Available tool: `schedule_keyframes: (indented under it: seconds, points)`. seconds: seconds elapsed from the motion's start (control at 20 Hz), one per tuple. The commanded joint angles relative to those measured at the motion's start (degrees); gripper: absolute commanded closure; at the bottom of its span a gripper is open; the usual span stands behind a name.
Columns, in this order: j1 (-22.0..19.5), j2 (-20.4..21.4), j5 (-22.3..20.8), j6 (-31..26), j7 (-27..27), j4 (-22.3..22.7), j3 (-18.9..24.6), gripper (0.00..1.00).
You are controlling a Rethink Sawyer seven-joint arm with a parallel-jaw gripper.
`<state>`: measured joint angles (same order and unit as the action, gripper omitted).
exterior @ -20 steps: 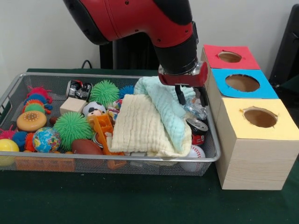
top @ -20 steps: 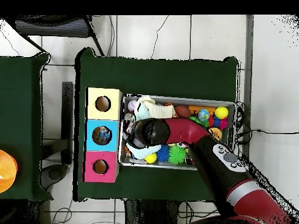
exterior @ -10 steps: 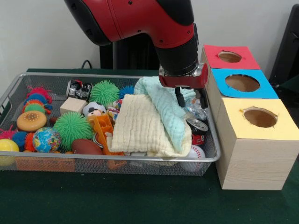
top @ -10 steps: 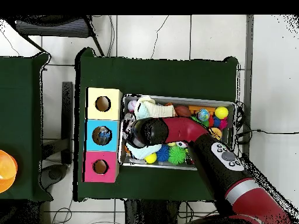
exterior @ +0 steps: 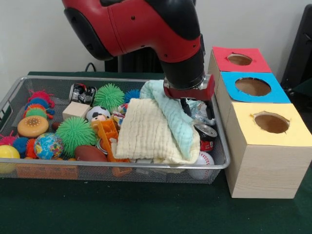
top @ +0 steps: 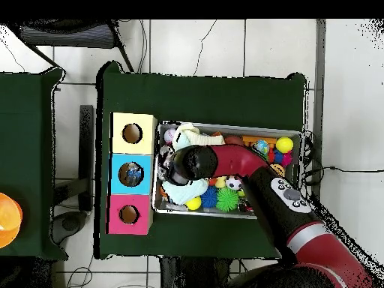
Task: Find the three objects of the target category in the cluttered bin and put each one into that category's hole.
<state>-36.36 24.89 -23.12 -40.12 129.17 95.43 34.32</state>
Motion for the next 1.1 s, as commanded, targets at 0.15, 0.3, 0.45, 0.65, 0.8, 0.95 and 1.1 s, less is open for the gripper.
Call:
schedule_keyframes:
  seconds: [0.15, 0.3, 0.45, 0.65, 0.8, 0.95, 1.1]
  points:
    - [-2.2, -5.9, -1.9, -13.5, -19.8, -5.5, 2.8, 0.00]
    - [-2.3, -8.5, -1.3, -19.1, -21.8, -7.7, 2.9, 0.00]
    - [-1.8, -10.1, -0.5, -24.0, -22.1, -9.9, 2.9, 0.00]
    - [-1.2, -11.7, 1.1, -29.5, -21.7, -12.3, 3.5, 0.00]
    - [-1.5, -11.2, 1.9, -31.5, -20.8, -11.8, 3.8, 0.00]
    - [-1.5, -10.7, 2.3, -35.0, -20.3, -12.0, 3.8, 0.00]
    - [-2.4, -10.5, 3.6, -36.5, -19.1, -10.9, 4.7, 0.00]
